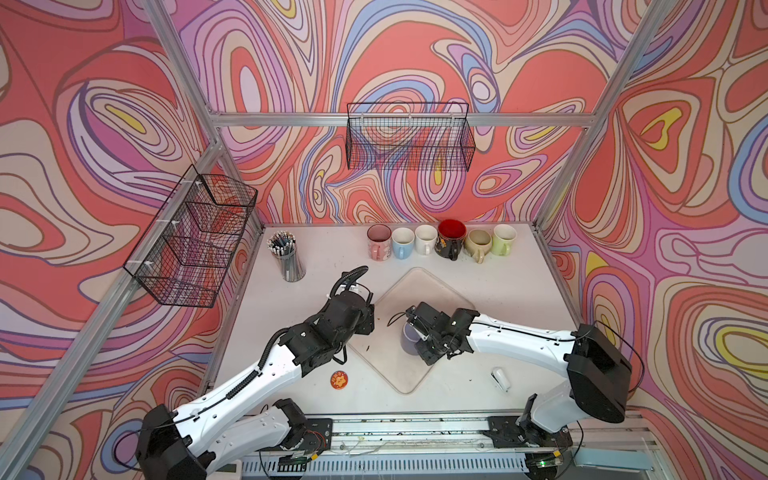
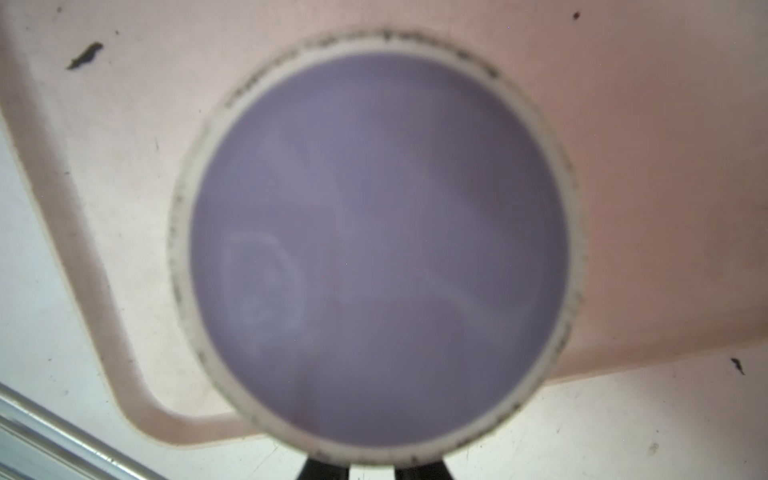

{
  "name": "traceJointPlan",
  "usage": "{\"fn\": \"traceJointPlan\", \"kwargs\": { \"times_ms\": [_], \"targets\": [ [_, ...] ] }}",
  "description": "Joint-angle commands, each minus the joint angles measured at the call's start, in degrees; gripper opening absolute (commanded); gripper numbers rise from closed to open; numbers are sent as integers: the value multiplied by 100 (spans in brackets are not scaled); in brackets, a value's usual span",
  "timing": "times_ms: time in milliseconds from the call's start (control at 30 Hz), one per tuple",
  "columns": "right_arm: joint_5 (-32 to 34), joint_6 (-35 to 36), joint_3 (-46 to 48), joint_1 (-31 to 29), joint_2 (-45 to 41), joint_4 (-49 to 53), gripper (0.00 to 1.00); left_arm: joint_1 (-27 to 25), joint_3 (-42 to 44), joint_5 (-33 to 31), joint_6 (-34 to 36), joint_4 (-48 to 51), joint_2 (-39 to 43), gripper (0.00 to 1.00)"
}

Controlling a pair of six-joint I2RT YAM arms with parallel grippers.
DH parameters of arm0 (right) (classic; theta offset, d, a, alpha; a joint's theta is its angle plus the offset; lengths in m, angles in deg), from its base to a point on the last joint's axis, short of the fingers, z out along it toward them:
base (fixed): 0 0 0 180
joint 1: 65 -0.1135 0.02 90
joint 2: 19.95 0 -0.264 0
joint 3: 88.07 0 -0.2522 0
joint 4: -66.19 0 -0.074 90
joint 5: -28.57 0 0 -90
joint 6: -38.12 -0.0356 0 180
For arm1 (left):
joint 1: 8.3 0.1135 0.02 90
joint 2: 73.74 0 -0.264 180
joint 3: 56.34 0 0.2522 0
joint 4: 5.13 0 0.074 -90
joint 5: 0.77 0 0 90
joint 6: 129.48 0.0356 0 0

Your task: Turn the mug right side up

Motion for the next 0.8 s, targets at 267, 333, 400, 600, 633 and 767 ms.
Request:
{"fn": "traceJointPlan", "kwargs": {
  "times_ms": [267,333,400,600,633,767],
  "targets": [
    [382,-220,-53,-16,-359,-254,0,44,173,146,-209,-192,-40,75],
    [372,-253,26,-6,-555,-404,0,40,217,122,-281,-219,-41,100],
    [374,-289,101,-3,-728,-546,0,41,261,259,-269,-324,-60,100],
    [165,-332,195,90,-1227,-873,0,39,510,597,-363,-801,30,100],
    [132,-327,204,119,-1320,-921,0,48,569,648,-375,-912,83,100],
    [-113,-326,254,286,-1644,-1093,0,100,848,1097,-359,-1401,386,100]
  ]
}}
